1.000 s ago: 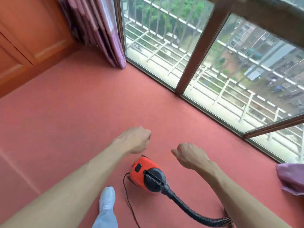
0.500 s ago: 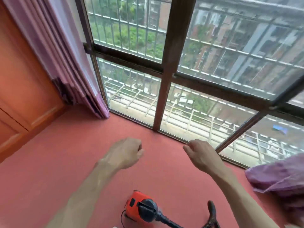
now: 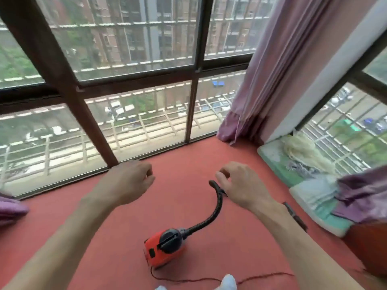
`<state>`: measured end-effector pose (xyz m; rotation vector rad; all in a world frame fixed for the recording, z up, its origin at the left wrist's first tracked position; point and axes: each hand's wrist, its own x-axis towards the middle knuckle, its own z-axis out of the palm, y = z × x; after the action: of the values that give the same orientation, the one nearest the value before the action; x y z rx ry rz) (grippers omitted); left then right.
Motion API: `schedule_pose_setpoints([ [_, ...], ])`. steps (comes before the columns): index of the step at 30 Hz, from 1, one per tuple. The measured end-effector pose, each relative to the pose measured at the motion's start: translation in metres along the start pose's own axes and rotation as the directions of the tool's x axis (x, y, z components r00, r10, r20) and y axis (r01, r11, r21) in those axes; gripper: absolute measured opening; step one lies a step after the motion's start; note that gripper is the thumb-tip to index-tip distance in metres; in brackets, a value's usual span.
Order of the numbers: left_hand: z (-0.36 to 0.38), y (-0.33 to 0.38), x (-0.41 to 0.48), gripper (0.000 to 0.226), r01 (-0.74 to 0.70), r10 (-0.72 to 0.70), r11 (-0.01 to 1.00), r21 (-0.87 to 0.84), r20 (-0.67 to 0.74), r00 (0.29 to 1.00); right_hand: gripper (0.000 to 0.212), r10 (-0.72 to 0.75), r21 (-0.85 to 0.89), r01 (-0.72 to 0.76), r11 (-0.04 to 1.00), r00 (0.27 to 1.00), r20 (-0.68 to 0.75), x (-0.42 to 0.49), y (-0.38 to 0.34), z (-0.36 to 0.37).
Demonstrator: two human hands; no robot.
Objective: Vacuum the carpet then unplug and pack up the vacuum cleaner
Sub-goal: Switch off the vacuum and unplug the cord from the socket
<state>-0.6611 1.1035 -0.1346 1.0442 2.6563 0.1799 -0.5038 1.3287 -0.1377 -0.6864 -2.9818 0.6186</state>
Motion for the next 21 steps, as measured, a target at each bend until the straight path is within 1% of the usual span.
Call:
schedule_pose_setpoints([
  [2, -0.001, 0.038, 0.012, 0.018, -0.143, 0.143, 0.99, -0.009, -0.004, 0.99, 0.032, 0.106, -0.001, -0.106, 0.994, 0.994, -0.017, -0.03, 0.029, -0.012],
  [5, 0.004, 0.101, 0.021, 0.02, -0.333, 0.333, 0.943, 0.004, 0.036, 0.942, 0.033, 0.254, -0.014, -0.255, 0.967, 0.967, -0.035, -0.081, 0.073, -0.028],
  [9, 0.015, 0.193, 0.02, 0.022, -0.509, 0.5, 0.858, 0.073, 0.115, 0.859, 0.033, 0.434, -0.004, -0.435, 0.9, 0.899, -0.052, -0.155, 0.131, -0.047],
  [14, 0.046, 0.313, -0.01, 0.022, -0.667, 0.649, 0.739, 0.088, 0.172, 0.741, 0.032, 0.623, 0.018, -0.624, 0.781, 0.779, -0.065, -0.262, 0.207, -0.069],
  [17, 0.072, 0.382, -0.037, 0.021, -0.72, 0.691, 0.69, 0.079, 0.224, 0.687, 0.033, 0.692, 0.042, -0.691, 0.721, 0.719, -0.058, -0.332, 0.25, -0.078],
  [21, 0.105, 0.471, -0.079, 0.023, -0.773, 0.725, 0.626, 0.105, 0.287, 0.626, 0.033, 0.753, 0.128, -0.743, 0.657, 0.656, -0.054, -0.418, 0.306, -0.094],
])
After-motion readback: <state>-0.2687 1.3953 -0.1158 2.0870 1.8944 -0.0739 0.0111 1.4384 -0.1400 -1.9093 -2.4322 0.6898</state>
